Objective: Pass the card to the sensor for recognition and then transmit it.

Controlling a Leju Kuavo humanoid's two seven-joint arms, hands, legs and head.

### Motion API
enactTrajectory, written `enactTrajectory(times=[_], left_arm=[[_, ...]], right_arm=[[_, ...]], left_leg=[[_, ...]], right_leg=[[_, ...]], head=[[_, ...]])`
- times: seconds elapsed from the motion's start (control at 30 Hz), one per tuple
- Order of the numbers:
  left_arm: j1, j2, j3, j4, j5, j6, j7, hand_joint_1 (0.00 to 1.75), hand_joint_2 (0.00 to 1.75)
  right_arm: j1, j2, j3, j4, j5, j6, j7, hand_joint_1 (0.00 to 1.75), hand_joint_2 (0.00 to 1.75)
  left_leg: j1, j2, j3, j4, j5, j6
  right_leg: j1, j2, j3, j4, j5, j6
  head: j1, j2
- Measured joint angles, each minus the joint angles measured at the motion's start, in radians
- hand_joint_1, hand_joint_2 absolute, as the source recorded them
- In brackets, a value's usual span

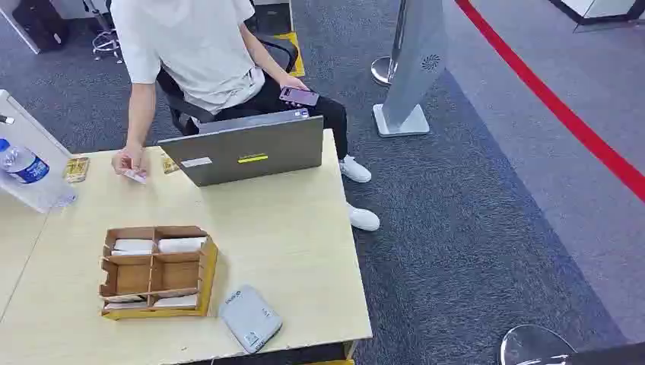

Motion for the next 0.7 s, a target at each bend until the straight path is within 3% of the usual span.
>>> enactTrajectory(times=[0.2,0.37,0.47,0.53,0.57,0.63,0.67,0.7], left_arm=[[0.011,-0.029,0.019,-0.116,0.108,-0.032,-0.09,0.0,1.75],[0.029,-0.039,0.0,-0.187,0.182,-0.022,-0.121,0.0,1.75],[0.074,-0.043,-0.064,-0.255,0.263,0.033,-0.123,0.0,1.75],[0.132,-0.042,-0.184,-0.36,0.356,0.11,-0.125,0.0,1.75],[0.155,-0.042,-0.233,-0.42,0.398,0.093,-0.127,0.0,1.75],[0.151,0.002,-0.258,-0.485,0.444,0.06,-0.091,0.0,1.75],[0.138,0.055,-0.247,-0.49,0.449,0.048,-0.028,0.0,1.75],[0.127,0.138,-0.234,-0.488,0.449,0.042,0.02,0.0,1.75]], right_arm=[[-0.012,0.021,-0.076,0.003,0.035,-0.028,-0.016,0.0,0.0],[-0.017,0.028,-0.108,0.005,0.042,-0.044,-0.024,0.0,0.0],[-0.019,0.031,-0.122,0.006,0.038,-0.054,-0.027,0.0,0.0],[-0.02,0.031,-0.13,0.008,0.05,-0.057,-0.03,0.0,0.0],[-0.02,0.03,-0.129,0.008,0.08,-0.044,-0.023,0.0,0.0],[-0.02,0.017,-0.106,0.008,0.157,0.006,-0.01,0.0,0.0],[-0.02,0.006,-0.09,0.009,0.185,0.037,-0.004,0.0,0.0],[-0.02,-0.002,-0.078,0.01,0.201,0.059,-0.002,0.0,0.0]], left_leg=[[0.0,0.0,0.0,0.0,0.0,0.0],[0.0,0.0,0.0,0.0,0.0,0.0],[0.001,0.0,0.0,0.0,0.0,0.0],[0.002,0.001,0.001,0.0,0.0,-0.001],[0.001,0.0,0.0,0.0,0.0,0.0],[0.001,-0.004,-0.001,0.0,0.001,-0.002],[0.004,-0.004,-0.001,0.0,0.001,-0.002],[0.008,-0.003,-0.001,0.001,0.0,-0.003]], right_leg=[[0.0,0.0,0.0,0.0,0.0,0.0],[0.0,0.0,0.0,0.0,0.0,0.0],[0.001,0.0,0.0,0.0,0.0,0.0],[0.002,0.001,0.0,0.0,0.0,0.0],[0.002,0.0,0.0,0.0,0.0,0.0],[0.002,-0.006,0.0,0.0,0.0,0.0],[0.003,-0.006,0.001,0.0,-0.001,-0.001],[0.007,-0.005,0.001,0.0,0.0,-0.002]], head=[[0.0,0.0],[0.0,0.0],[0.001,0.0],[0.0,0.0],[0.0,0.0],[0.002,0.0],[0.005,0.0],[0.005,0.0]])
